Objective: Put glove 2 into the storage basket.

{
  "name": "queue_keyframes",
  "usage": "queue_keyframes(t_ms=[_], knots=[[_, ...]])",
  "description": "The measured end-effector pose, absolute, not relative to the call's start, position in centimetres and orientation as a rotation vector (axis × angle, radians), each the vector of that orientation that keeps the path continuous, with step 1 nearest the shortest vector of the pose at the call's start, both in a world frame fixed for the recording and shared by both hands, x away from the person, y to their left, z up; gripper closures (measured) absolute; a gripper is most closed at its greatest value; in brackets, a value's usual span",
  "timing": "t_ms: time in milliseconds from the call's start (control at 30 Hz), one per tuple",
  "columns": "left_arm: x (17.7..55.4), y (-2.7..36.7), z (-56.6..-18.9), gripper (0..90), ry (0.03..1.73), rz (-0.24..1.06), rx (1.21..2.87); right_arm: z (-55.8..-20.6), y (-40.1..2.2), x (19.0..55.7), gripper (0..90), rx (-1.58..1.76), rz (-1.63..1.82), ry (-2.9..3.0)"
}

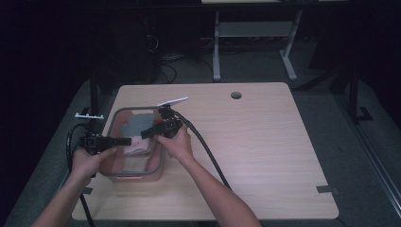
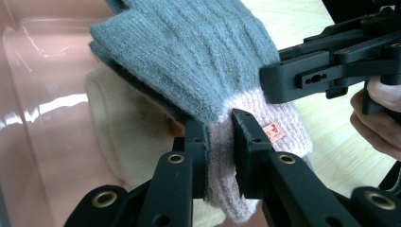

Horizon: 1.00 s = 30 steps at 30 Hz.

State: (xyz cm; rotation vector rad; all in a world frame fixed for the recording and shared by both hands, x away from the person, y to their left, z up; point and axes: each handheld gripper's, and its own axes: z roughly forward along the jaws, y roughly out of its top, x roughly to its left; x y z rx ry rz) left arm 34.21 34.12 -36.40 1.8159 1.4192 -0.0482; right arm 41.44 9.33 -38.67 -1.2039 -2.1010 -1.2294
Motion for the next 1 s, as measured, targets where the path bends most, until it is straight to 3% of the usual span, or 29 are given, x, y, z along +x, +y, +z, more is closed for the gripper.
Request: queue_keyframes(t_ms=[533, 733, 900, 1000], knots=[[34.3, 34.8, -37.8, 77.8, 1.470, -0.065, 1.823, -38.4, 9.1, 41.3, 69.3, -1.218, -1.196, -2.175], [34.5, 34.4, -38.6, 76.4, 1.486, -0.068, 1.904, -37.7, 8.3, 41.3, 69.7, -1.211, -1.200, -2.204], [34.5, 33.9, -38.5, 69.7, 1.477, -0.050, 1.932, -37.5, 7.7, 41.1, 69.6, -1.216, -1.213, -2.203], [34.6, 33.8, -38.3, 58.8, 1.478, -0.044, 1.938, -37.4, 7.2, 41.1, 69.5, -1.220, -1.226, -2.198]])
